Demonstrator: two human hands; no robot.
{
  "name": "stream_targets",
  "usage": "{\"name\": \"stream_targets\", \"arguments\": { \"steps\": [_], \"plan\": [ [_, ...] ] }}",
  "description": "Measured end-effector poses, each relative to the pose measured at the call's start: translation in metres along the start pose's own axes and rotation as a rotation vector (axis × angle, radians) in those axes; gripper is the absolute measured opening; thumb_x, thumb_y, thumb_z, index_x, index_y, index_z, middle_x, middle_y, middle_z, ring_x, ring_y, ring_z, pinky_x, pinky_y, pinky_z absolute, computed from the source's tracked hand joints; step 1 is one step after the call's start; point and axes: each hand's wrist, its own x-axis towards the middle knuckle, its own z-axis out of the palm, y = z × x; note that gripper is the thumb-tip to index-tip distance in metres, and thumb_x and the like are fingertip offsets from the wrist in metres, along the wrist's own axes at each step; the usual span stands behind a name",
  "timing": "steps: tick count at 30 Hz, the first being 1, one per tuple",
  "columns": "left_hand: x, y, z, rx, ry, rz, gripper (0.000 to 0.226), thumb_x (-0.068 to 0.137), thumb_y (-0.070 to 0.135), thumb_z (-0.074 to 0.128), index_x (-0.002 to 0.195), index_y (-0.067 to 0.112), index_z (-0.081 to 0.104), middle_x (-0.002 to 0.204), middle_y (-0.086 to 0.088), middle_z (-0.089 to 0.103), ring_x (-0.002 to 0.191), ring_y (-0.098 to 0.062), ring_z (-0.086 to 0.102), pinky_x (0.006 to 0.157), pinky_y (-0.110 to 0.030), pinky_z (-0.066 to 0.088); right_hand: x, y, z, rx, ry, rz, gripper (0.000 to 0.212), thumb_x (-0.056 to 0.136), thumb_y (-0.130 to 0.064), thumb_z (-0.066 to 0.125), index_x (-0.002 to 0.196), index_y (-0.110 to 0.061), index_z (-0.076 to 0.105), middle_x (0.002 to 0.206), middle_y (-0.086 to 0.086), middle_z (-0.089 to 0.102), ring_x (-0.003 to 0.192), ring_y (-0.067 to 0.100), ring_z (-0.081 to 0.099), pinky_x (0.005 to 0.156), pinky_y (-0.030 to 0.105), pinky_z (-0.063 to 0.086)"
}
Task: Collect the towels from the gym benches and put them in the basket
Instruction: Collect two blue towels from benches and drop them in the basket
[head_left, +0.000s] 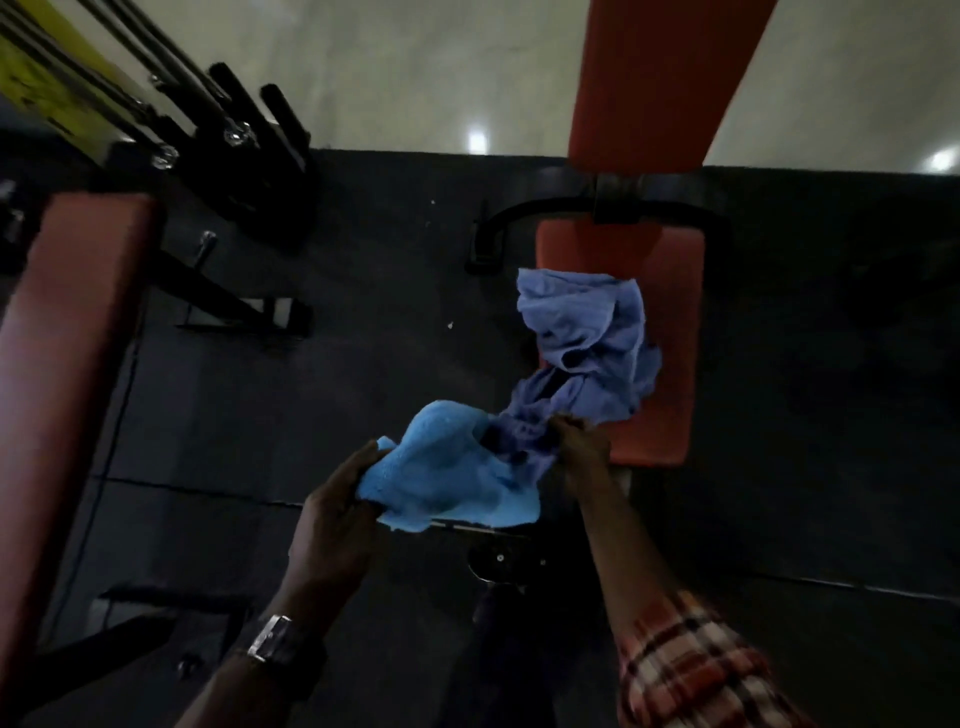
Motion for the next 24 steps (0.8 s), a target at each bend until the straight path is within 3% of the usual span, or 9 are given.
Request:
{"name": "stream_targets", "arguments": {
  "steps": [2, 4, 7, 12, 14, 17, 19, 22, 24],
  "plan": [
    [-0.022, -0.006, -0.027, -0.008, 0.089, -0.06, 0.054, 0.081, -0.013, 0.055, 0.105, 0.033, 0.069, 0.09, 0.02, 0.075, 0.084, 0.001, 0.071, 0.064, -0.006, 0.049, -0.029, -0.009, 0.023, 0.103, -0.021, 0.009, 0.016, 0.092, 0.003, 0.049, 0.08, -0.006, 0.055, 0.052, -0.003, 0.058, 0.047, 0.007, 0.052, 0.051, 0.021, 0.038],
    [-0.042, -0.014, -0.052, -0.038, 0.159, -0.139, 0.041, 0.078, -0.011, 0.057, 0.103, 0.019, 0.069, 0.081, 0.004, 0.076, 0.076, -0.011, 0.072, 0.057, -0.014, 0.052, -0.061, -0.013, 0.047, 0.276, -0.065, 0.083, 0.02, 0.091, -0.006, 0.047, 0.074, -0.01, 0.054, 0.056, 0.001, 0.053, 0.047, 0.012, 0.048, 0.043, 0.02, 0.036],
    [-0.084, -0.023, -0.095, -0.11, 0.241, -0.205, 0.043, 0.076, -0.008, 0.055, 0.105, 0.021, 0.068, 0.086, -0.004, 0.075, 0.079, -0.018, 0.073, 0.063, -0.029, 0.058, -0.118, -0.015, 0.081, 0.324, -0.174, 0.109, 0.019, 0.084, -0.01, 0.048, 0.066, -0.016, 0.052, 0.057, 0.002, 0.049, 0.051, 0.015, 0.044, 0.048, 0.023, 0.031],
    [-0.179, -0.058, -0.173, -0.301, 0.396, -0.21, 0.052, 0.063, 0.008, 0.064, 0.105, 0.04, 0.067, 0.092, 0.003, 0.077, 0.081, -0.015, 0.075, 0.058, -0.034, 0.06, -0.231, -0.023, 0.146, 0.023, -0.428, -0.181, 0.014, 0.091, -0.009, 0.056, 0.098, 0.0, 0.065, 0.091, 0.02, 0.065, 0.082, 0.03, 0.061, 0.072, 0.025, 0.051],
    [-0.228, -0.084, -0.207, -0.409, 0.464, -0.196, 0.056, 0.057, 0.019, 0.07, 0.108, 0.041, 0.066, 0.095, 0.002, 0.077, 0.083, -0.02, 0.076, 0.059, -0.037, 0.06, -0.288, -0.015, 0.171, -0.096, -0.527, -0.338, 0.007, 0.084, -0.011, 0.066, 0.086, -0.005, 0.069, 0.086, 0.018, 0.067, 0.081, 0.028, 0.061, 0.085, 0.034, 0.048],
    [-0.289, -0.117, -0.242, -0.551, 0.576, -0.13, 0.067, 0.064, 0.013, 0.076, 0.123, 0.04, 0.06, 0.11, -0.001, 0.074, 0.096, -0.023, 0.074, 0.074, -0.048, 0.061, -0.361, -0.004, 0.2, -0.171, -0.698, -0.471, 0.015, 0.081, -0.012, 0.063, 0.081, -0.02, 0.075, 0.081, -0.001, 0.073, 0.081, 0.019, 0.068, 0.079, 0.031, 0.053],
    [-0.326, -0.135, -0.261, -0.597, 0.641, -0.081, 0.067, 0.062, 0.014, 0.076, 0.124, 0.035, 0.062, 0.112, 0.0, 0.074, 0.097, -0.018, 0.073, 0.076, -0.039, 0.06, -0.406, 0.007, 0.225, -0.194, -0.852, -0.506, 0.022, 0.085, -0.004, 0.052, 0.086, -0.018, 0.07, 0.084, -0.001, 0.072, 0.082, 0.02, 0.066, 0.077, 0.032, 0.053],
    [-0.391, -0.173, -0.295, -0.73, 0.788, -0.156, 0.062, 0.056, 0.012, 0.066, 0.114, 0.032, 0.072, 0.076, 0.001, 0.077, 0.057, -0.004, 0.066, 0.05, -0.015, 0.049, -0.478, 0.042, 0.286, -0.163, -0.98, -0.472, 0.029, 0.083, 0.007, 0.047, 0.087, -0.017, 0.063, 0.073, -0.002, 0.073, 0.07, 0.016, 0.069, 0.069, 0.037, 0.051],
    [-0.419, -0.193, -0.311, -0.781, 0.84, -0.224, 0.057, 0.067, 0.001, 0.058, 0.108, 0.036, 0.075, 0.071, 0.001, 0.077, 0.051, -0.003, 0.063, 0.046, -0.014, 0.046, -0.519, 0.063, 0.319, -0.143, -1.159, -0.473, 0.025, 0.08, 0.005, 0.047, 0.09, -0.012, 0.062, 0.076, -0.003, 0.073, 0.071, 0.01, 0.07, 0.073, 0.035, 0.054]
  ]
}}
